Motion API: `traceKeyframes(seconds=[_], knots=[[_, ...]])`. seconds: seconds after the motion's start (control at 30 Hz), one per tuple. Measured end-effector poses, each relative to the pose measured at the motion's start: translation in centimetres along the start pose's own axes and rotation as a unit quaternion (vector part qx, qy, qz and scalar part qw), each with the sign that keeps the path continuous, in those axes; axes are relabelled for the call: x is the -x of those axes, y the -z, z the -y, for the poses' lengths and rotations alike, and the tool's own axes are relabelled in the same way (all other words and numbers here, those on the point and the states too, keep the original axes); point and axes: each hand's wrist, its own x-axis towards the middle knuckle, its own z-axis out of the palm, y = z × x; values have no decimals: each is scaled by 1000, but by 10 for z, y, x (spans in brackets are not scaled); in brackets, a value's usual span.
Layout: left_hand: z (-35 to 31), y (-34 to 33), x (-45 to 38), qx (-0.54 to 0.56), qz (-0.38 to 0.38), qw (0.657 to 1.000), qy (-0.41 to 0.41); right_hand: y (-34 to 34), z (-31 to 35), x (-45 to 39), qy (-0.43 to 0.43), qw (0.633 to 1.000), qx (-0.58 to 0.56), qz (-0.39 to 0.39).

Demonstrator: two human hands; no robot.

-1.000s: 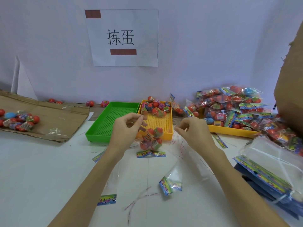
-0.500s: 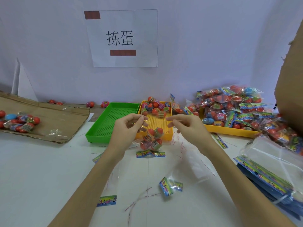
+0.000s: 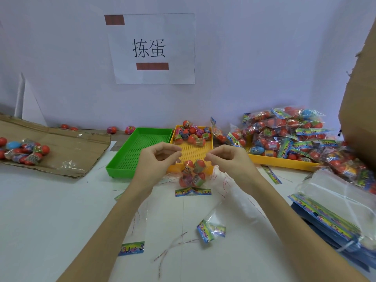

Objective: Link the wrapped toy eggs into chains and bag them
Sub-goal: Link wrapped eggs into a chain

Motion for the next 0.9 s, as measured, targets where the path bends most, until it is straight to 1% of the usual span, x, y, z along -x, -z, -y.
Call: traceKeyframes(seconds=[0.17,0.27,0.4,0.6,0.73,0.9], knots=[[6,-1,-1,28,-15,999,18,6,-1,0,13,1000,4,11],[8,0,-1,38,-1,999,23,3,-3,0,35,999,2,22],[7,3,-3,54,6,998,29,4,-4,-1,51,999,-7,6],[4,7,-3,65,30,997,9,13,-3,-2,30,999,-10,12],[4,11,-3,47,39,998,-20,16,-5,0,22,998,-37,40],[4,18,-3,-8,71,995,-62,16,-5,0,16,999,-26,42]])
